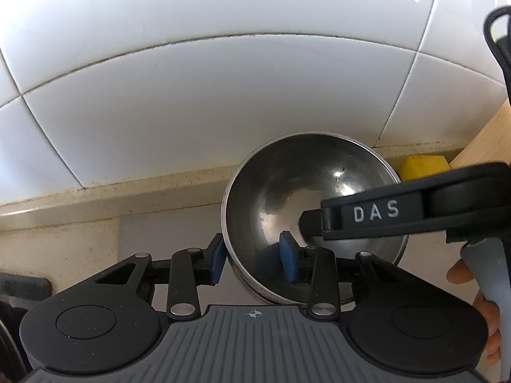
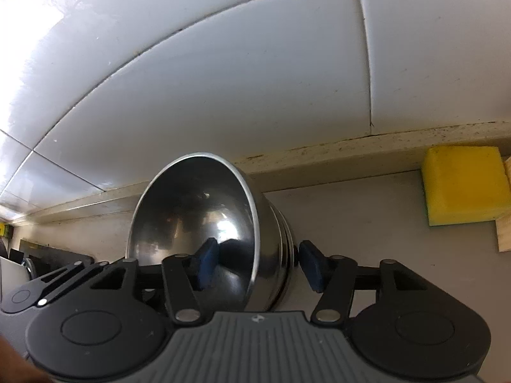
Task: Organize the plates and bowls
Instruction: 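Close both grippers on the rim of the nested steel bowl stack, then lift the nested steel bowls with both grippers off the counter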
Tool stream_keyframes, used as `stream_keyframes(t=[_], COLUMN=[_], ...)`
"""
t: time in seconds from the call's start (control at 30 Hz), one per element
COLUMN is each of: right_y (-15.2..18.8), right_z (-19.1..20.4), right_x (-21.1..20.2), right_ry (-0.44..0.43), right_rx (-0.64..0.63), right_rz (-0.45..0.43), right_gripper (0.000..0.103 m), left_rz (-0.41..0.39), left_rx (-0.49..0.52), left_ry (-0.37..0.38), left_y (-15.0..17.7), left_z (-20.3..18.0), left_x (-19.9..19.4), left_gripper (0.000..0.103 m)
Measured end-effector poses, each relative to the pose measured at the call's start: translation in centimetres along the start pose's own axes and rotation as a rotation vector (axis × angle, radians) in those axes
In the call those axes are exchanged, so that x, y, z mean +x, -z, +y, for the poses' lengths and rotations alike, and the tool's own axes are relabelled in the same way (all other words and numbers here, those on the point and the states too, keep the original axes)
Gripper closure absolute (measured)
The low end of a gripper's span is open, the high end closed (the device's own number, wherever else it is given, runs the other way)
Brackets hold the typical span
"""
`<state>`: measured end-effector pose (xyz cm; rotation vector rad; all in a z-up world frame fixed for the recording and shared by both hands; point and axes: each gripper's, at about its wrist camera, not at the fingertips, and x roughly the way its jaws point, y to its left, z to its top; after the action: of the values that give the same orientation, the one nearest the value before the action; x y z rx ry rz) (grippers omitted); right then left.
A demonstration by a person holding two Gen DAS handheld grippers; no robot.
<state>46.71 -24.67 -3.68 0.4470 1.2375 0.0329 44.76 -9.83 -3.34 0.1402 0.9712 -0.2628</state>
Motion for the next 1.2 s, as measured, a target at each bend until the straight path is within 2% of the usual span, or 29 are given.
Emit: stream_keyframes(t=[0.37,0.43,0.7,0.83,0.93,1.0,1.1,1.17,1.2], right_y=[0.7,0.6,1.2,1.3,1.0,0.9,0.8,1.0,1.0], right_z=[-1.0,-1.0,-0.9,-0.7,-0.8,-1.2,-1.4,-1.3,-1.3], right_x=[-1.5,-1.6,-2.0,-1.8,-1.8,-2.0,-1.0,-0.2,-0.1], right_ry=[-0.021,-0.017,-0.016,-0.012,-0.023,-0.030,-0.047,-0.054,-0.056], right_rx=[0.017,0.016,0.001,-0.006,0.003,0.014,0.030,0.034,0.047], right_rz=[-0.019,-0.018,-0.024,-0.021,-0.016,-0.010,0.014,0.016,0.007], right_gripper=[0.079,0.080,0.088,0.089,0.086,0.083,0.069,0.065,0.064], left_rz=[-0.012,-0.016,-0.016,0.009,0.015,0.034,0.024,0.023,0.023], left_rx=[0.011,0.014,0.018,-0.007,-0.006,-0.023,0.008,-0.006,-0.015], left_ry=[-0.010,0.006,-0.012,0.002,0.030,0.070,0.068,0.067,0.070], left_y=[-0.5,-0.6,-0.5,-0.4,-0.1,-0.2,-0.1,-0.3,-0.1], left_z=[-0.6,-0.7,-0.6,0.1,0.5,0.9,0.3,0.2,0.4], left_x=[-1.2,-1.7,-2.1,-1.5,-1.2,-0.9,-0.8,-0.6,-0.5], left_gripper=[0.071,0.072,0.074,0.075,0.070,0.054,0.047,0.045,0.038])
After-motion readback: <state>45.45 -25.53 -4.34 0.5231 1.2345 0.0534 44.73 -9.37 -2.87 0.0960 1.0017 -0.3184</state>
